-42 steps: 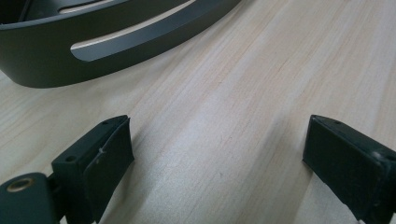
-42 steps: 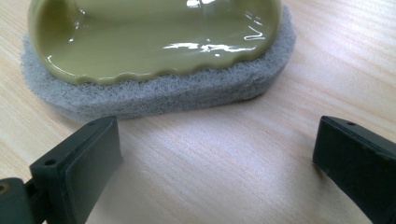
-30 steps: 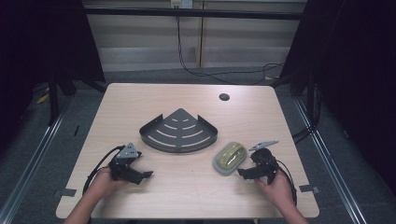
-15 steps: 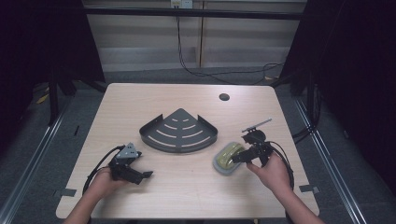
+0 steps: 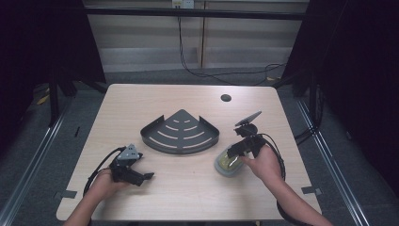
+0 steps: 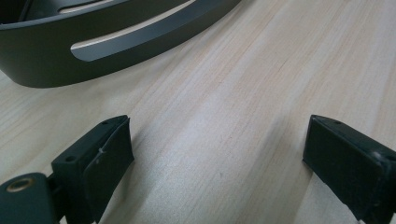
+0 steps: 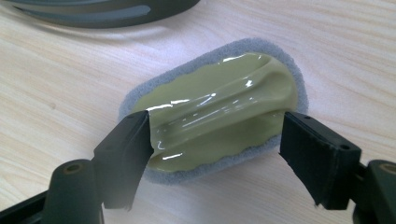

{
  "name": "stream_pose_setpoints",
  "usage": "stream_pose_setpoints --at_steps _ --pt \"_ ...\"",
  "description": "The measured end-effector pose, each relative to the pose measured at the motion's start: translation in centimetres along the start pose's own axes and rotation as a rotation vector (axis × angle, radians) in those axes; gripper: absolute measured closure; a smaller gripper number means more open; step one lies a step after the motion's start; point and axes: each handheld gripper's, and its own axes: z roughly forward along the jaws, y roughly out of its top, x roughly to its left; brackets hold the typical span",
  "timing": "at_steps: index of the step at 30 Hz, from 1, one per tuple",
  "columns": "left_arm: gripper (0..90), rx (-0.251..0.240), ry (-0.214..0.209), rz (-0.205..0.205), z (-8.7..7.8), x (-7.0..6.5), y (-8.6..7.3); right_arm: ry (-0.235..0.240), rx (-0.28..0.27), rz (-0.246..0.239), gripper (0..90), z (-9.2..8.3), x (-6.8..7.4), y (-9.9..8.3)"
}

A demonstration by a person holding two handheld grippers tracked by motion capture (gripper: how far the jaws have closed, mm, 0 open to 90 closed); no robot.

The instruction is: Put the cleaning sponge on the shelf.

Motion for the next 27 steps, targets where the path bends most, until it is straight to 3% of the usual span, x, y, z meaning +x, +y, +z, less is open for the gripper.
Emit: stream_pose_setpoints --at_steps 16,27 --pt "7.8 0.002 0.0 -0.001 0.0 0.0 0.0 0.001 0.026 0.06 25.9 0.8 -0.1 0.7" --pt "7.8 0.001 0.0 -0.001 0.0 0.0 0.0 -0.007 0.026 0.067 24.8 1.0 0.1 1.1"
